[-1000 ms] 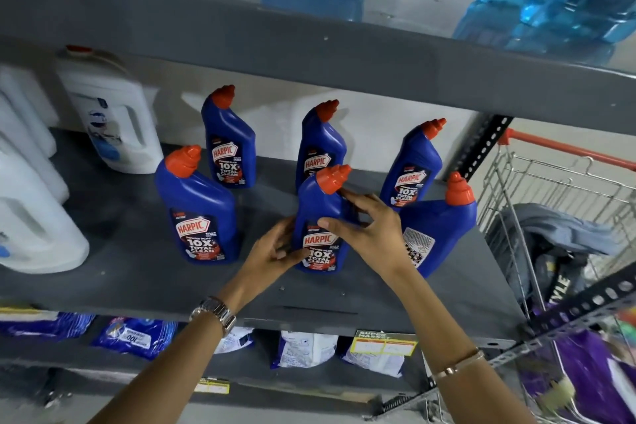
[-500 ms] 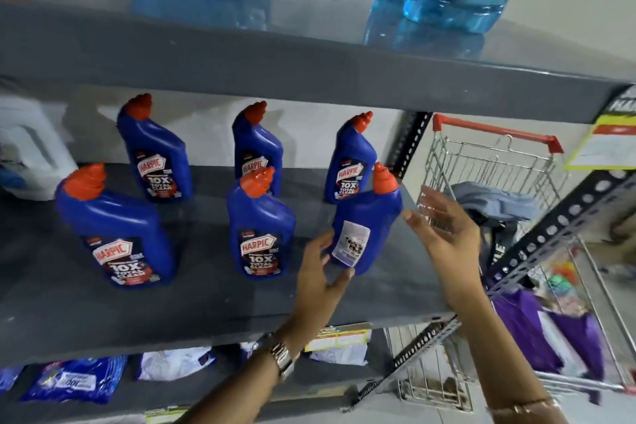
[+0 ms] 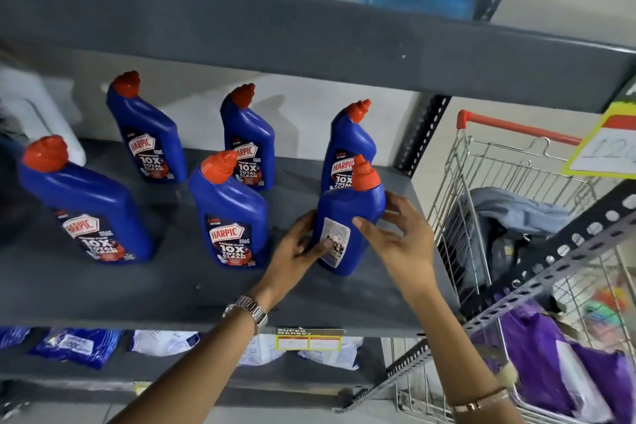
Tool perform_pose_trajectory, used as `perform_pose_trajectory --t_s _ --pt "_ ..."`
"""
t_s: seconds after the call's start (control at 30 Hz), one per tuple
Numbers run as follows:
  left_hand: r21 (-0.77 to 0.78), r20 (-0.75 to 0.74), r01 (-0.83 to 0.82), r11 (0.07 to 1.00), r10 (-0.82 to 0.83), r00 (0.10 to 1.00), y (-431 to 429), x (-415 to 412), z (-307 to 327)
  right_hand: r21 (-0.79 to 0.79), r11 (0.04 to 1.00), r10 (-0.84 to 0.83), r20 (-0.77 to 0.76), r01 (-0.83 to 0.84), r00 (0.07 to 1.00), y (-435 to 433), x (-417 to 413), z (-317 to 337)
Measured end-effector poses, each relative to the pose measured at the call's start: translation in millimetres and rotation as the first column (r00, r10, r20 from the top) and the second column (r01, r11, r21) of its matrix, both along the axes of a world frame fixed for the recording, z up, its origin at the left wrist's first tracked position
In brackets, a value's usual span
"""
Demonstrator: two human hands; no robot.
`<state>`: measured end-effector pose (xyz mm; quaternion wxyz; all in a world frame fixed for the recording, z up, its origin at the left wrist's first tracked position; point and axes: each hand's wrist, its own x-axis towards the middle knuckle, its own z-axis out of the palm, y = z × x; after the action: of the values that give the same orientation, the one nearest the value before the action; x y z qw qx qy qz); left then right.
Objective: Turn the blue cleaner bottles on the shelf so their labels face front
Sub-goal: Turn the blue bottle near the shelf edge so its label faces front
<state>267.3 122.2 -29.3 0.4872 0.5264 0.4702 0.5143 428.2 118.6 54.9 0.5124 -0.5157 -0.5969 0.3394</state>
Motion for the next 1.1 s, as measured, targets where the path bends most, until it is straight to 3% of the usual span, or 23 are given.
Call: perform_pose_trajectory --t_s 0.17,0.33,0.43,0.57,0.67,0.73,0.83,0.9,1.0,1.1 --pt "0.022 0.016 -0.061 0.998 0.061 0.998 -4 5 8 0.046 0.999 0.003 0.008 -0.004 1.0 -1 2 10" --pt "0.153 0.077 -0.117 0.981 0.106 0.991 -18 25 39 0.186 0.976 -0.105 -0.059 0.114 0.993 -2 2 39" --pt "0.27 -0.088 -0.155 0.95 0.184 0.979 -30 45 39 0.233 0.953 -0.189 -0.046 0.195 0.981 -7 -6 50" --pt "0.386 -0.25 -0.287 0.877 0.399 0.882 -25 51 40 0.275 0.918 -0.295 -0.01 0.287 0.955 -15 -17 59" --pt "0.397 -0.274 -0.248 0.884 0.372 0.887 -21 52 46 0.276 0.903 -0.338 -0.016 0.329 0.941 -19 -21 64" --pt "0.38 -0.239 -0.233 0.895 0.339 0.91 -19 50 49 0.242 0.929 -0.282 -0.021 0.279 0.959 -17 -15 66" --pt "0.391 -0.196 -0.125 0.912 0.215 0.957 -14 39 48 0.193 0.981 -0.001 0.01 -0.001 1.0 -7 3 69" --pt "0.353 -0.132 -0.041 0.935 0.093 0.987 -15 33 46 0.175 0.971 0.156 0.06 -0.164 0.986 2 16 72" --pt "0.3 -0.071 0.065 0.952 -0.045 0.996 -21 27 45 0.124 0.951 0.275 0.078 -0.283 0.958 20 37 69" --pt "0.242 -0.159 0.181 0.953 -0.144 0.977 -22 19 50 -0.02 0.888 0.46 0.016 -0.46 0.888 25 48 66"
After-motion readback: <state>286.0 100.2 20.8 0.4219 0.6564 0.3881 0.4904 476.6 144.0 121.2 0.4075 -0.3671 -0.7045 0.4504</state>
